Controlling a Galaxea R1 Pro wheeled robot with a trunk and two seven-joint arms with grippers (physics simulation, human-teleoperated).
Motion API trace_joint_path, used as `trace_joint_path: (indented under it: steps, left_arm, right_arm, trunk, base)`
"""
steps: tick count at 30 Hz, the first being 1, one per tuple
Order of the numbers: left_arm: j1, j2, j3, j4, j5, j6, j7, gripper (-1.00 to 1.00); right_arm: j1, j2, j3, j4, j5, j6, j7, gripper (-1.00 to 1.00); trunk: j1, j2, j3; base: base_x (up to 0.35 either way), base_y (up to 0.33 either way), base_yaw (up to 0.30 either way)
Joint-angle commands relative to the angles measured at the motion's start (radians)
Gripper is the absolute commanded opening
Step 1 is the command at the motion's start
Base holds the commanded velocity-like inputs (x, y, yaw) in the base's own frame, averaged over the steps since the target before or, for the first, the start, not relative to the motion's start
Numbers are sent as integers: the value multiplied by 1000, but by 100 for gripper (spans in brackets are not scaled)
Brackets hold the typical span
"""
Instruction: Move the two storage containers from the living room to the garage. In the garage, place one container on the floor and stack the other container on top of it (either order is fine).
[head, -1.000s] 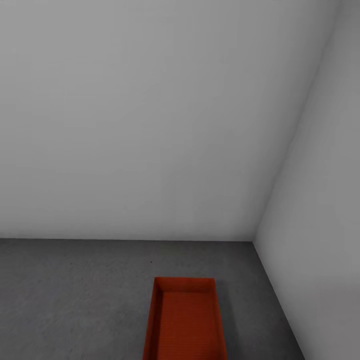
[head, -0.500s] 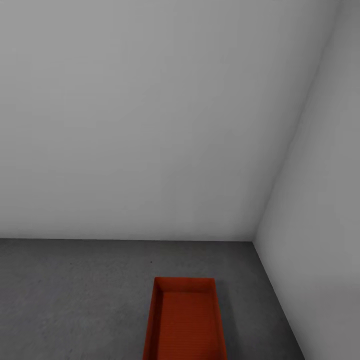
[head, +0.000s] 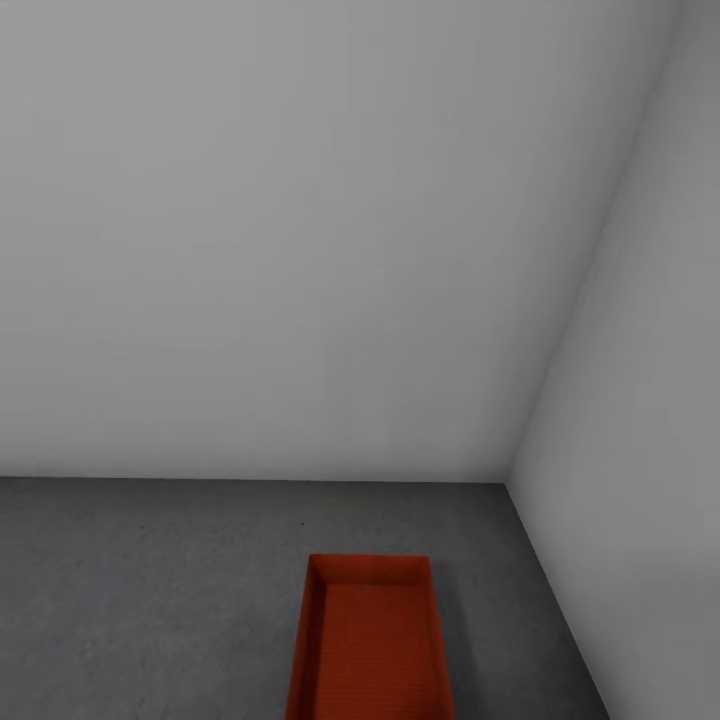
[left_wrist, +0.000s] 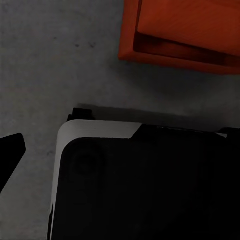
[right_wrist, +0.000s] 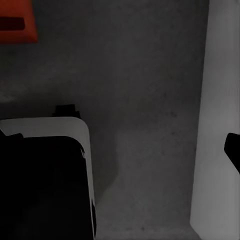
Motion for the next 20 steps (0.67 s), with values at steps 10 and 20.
trace_joint_path:
  steps: [10, 20]
  left_arm:
    - [-1, 0, 6, 1, -4, -3, -5, 100]
    - [0, 0, 6, 1, -4, -3, -5, 100]
  right_arm:
    - [0, 2, 9, -1, -10, -2, -3, 100]
    - [0, 1, 8, -1, -10, -2, -3, 100]
  trunk:
    - [0, -1, -2]
    - [0, -1, -2]
  base:
    - [0, 0, 0]
    - [0, 0, 0]
